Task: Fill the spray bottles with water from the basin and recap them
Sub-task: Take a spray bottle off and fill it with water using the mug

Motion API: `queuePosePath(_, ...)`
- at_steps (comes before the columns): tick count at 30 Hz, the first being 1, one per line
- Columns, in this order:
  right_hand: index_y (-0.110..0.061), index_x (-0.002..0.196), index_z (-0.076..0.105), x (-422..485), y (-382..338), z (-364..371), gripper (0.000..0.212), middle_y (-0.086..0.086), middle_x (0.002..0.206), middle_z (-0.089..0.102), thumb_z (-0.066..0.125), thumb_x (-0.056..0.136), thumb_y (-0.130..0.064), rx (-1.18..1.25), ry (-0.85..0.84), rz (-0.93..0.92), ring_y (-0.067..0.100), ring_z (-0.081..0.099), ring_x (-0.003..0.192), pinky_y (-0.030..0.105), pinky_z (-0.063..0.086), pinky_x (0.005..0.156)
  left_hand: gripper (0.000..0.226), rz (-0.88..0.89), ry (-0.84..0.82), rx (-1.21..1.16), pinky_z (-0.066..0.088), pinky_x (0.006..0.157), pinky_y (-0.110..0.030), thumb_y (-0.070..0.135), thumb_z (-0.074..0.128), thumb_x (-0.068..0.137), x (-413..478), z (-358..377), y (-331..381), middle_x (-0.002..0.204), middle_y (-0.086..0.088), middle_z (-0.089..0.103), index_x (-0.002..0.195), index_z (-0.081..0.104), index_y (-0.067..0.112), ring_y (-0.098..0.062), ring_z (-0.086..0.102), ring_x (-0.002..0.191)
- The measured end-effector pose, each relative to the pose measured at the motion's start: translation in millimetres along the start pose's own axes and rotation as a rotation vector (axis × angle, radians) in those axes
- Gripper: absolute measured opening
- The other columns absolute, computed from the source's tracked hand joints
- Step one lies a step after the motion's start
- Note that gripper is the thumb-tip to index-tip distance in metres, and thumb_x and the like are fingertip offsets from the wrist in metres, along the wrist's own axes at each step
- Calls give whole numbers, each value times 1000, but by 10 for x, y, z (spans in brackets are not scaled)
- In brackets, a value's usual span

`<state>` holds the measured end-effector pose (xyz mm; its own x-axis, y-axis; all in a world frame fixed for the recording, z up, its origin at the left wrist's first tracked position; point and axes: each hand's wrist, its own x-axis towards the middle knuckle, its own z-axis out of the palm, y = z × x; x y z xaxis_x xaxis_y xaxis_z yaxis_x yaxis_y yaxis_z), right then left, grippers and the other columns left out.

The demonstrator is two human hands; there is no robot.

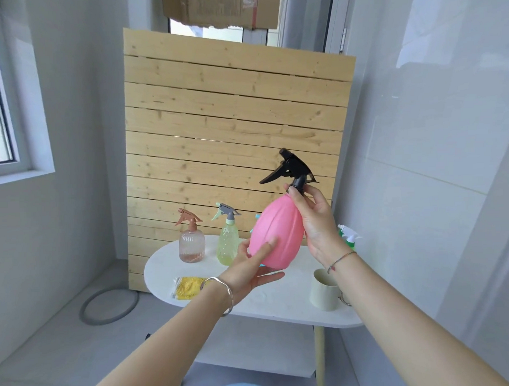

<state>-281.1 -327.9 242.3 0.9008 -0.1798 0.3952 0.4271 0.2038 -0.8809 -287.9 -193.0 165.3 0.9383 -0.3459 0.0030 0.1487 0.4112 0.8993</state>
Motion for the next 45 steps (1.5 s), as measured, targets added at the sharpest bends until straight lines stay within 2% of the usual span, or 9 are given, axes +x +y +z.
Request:
queuePosePath(7, -25, 102, 62, 67, 176, -32, 21, -11, 90, 71, 72, 83, -28, 59, 109, 33, 9, 61, 85, 34, 47, 89, 57, 95, 159, 267, 53, 92, -46, 64, 35, 89, 117, 39, -93, 125, -3, 49, 133, 31, 28, -26, 62, 107)
queuePosePath(11, -24, 99, 63, 96, 300, -44, 20, -7, 89, 70, 73, 82, -25, 99, 147, 61, 11, 61, 83, 32, 47, 85, 30, 471, 234, 546, 43, 86, -15, 44, 37, 99, 200, -48, -91, 115, 11, 52, 128, 41, 35, -11, 53, 110)
queuePosePath(16, -11, 106, 63, 72, 473, 27, 22, -1, 86, 69, 69, 84, -12, 134, 95, 105, 5, 66, 69, 18, 54, 67, 73, 373, 118, 598, 48, 78, -18, 72, 59, 64, 268, -119, -32, 115, 16, 58, 126, 46, 36, -1, 58, 104)
queuePosePath(23, -20, 101, 73, 167, 777, 71, 20, 0, 98, 73, 74, 81, -21, 6, 45, 173, 13, 65, 93, 37, 49, 100, 77, 172, 50, 591, 52, 83, -25, 78, 60, 57, 498, -411, -127, 119, 7, 65, 122, 52, 38, -7, 63, 104)
queuePosePath(28, -23, 100, 68, 473, 771, 54, 11, -8, 86, 66, 65, 89, -23, 17, 43, 151, 11, 57, 88, 17, 49, 70, 60, -34, -73, 622, 54, 81, -26, 73, 59, 70, 617, -614, -175, 110, 5, 70, 117, 56, 35, -12, 67, 99)
queuePosePath(31, -18, 107, 66, 755, 680, -22, 18, -10, 82, 62, 64, 90, -22, 6, 108, 76, 5, 55, 83, 9, 45, 69, 64, -17, -52, 674, 52, 76, -20, 71, 64, 70, 677, -775, -321, 112, 7, 65, 120, 53, 33, -5, 64, 97)
queuePosePath(37, -22, 101, 68, 1192, 773, -295, 17, -13, 77, 60, 69, 86, -29, -101, 211, 54, 6, 54, 84, 25, 44, 93, 70, 45, 90, 648, 49, 72, -17, 76, 61, 52, 771, -1005, -636, 111, 10, 64, 111, 54, 39, -3, 62, 98)
queuePosePath(42, -13, 100, 69, 1019, 1516, -567, 19, -3, 90, 67, 74, 82, -20, -364, 110, 215, 3, 59, 78, 1, 44, 64, 68, 145, 181, 552, 49, 72, -15, 73, 61, 55, 834, -1052, -755, 113, 13, 63, 114, 51, 40, 0, 60, 100)
queuePosePath(45, -5, 102, 66, 811, 2081, -750, 31, 5, 91, 69, 79, 77, -17, -467, 117, 348, 11, 63, 79, 9, 46, 65, 73, 177, 216, 536, 49, 69, -15, 72, 60, 56, 872, -1086, -822, 112, 12, 63, 118, 52, 34, -2, 61, 99)
